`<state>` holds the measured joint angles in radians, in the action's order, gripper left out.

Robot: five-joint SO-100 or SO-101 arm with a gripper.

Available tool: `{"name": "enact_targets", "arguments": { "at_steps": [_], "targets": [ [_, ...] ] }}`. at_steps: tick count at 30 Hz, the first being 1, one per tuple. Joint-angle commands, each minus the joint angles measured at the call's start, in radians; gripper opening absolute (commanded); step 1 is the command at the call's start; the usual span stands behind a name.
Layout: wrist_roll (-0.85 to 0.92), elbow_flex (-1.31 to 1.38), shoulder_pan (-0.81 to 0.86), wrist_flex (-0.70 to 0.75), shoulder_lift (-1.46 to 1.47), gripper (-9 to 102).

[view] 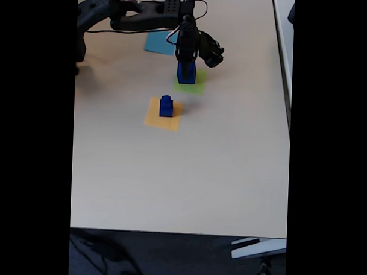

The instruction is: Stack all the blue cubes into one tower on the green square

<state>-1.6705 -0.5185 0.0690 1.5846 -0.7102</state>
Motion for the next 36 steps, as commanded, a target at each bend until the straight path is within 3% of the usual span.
{"name": "enact_targets", "arguments": {
  "at_steps": [1, 22, 36],
  "targets": [
    [0.005, 0.058, 0.008, -0.014, -0.018, 20],
    [0.023, 0.092, 0.012, -0.038, 0.012, 22],
    [0.048, 0.094, 0.012, -0.043, 0.011, 34]
  ]
}}
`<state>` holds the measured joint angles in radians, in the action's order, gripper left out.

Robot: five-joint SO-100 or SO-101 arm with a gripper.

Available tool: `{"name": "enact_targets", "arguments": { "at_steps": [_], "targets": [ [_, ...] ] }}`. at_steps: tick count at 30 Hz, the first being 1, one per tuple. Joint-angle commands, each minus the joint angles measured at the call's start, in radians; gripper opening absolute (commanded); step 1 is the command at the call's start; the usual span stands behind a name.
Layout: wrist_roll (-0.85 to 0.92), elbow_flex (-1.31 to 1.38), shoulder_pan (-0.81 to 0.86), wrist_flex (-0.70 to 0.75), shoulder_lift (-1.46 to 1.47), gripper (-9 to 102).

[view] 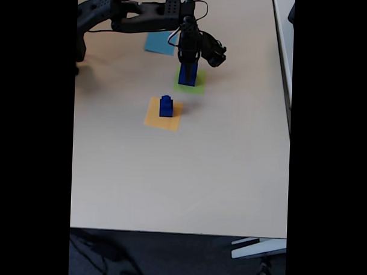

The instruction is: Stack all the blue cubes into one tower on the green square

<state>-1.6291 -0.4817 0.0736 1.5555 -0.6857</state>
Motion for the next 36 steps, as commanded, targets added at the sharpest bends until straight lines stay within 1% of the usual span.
{"name": "enact_targets", "arguments": {
  "at_steps": [1, 24, 27, 30, 36],
  "targets": [
    [0.008, 0.058, 0.008, -0.014, -0.014, 34],
    [0.014, 0.060, 0.002, -0.015, -0.014, 34],
    [0.021, 0.061, 0.003, -0.015, -0.014, 37],
    [0.040, 0.067, 0.006, -0.017, -0.015, 43],
    [0.054, 0.092, -0.002, -0.021, -0.015, 44]
  ]
}}
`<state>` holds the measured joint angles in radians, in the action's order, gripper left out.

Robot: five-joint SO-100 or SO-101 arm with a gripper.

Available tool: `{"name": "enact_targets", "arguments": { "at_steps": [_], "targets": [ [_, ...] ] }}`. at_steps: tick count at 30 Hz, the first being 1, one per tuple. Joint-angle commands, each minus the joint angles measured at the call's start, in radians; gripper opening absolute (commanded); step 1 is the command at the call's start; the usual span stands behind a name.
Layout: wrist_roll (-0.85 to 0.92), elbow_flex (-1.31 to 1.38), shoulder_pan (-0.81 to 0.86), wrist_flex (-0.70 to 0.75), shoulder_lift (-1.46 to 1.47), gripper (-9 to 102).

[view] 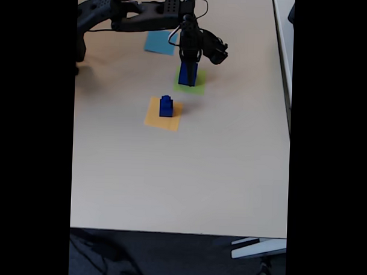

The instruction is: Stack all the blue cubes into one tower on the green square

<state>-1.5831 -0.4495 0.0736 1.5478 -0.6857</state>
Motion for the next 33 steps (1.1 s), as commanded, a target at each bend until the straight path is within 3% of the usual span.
{"name": "enact_targets", "arguments": {
  "at_steps": [1, 21, 33],
  "targets": [
    [0.009, 0.061, -0.003, -0.014, -0.017, 44],
    [0.192, 0.026, 0.012, -0.025, -0.255, 44],
    [0.192, -0.367, 0.083, -0.029, -0.597, 39]
  ]
}}
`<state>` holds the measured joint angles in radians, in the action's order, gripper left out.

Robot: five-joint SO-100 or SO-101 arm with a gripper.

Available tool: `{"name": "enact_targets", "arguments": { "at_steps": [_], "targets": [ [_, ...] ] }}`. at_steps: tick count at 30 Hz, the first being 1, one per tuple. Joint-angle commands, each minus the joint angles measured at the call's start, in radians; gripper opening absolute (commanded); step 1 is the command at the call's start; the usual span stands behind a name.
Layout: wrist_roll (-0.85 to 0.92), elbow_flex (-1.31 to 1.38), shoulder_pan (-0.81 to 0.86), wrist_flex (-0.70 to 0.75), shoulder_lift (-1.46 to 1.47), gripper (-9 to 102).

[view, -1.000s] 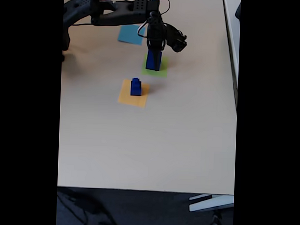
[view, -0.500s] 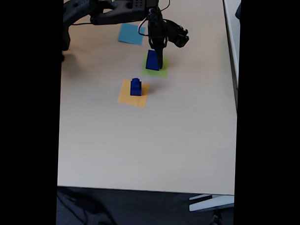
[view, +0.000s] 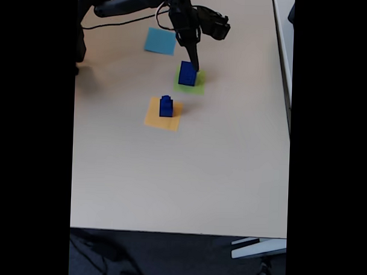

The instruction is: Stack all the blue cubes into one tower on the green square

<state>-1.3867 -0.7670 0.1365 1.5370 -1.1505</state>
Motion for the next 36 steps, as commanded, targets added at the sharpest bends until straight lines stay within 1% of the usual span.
{"name": "enact_targets", "arguments": {
  "at_steps": [1, 3, 11, 21, 36],
  "targets": [
    [-0.002, -0.072, 0.028, -0.018, -0.147, 39],
    [0.012, -0.107, 0.043, -0.017, -0.167, 38],
    [0.064, -0.183, 0.118, -0.017, -0.190, 31],
    [0.135, -0.187, 0.183, -0.014, -0.175, 31],
    [0.175, -0.196, 0.216, 0.002, -0.109, 30]
  ]
}}
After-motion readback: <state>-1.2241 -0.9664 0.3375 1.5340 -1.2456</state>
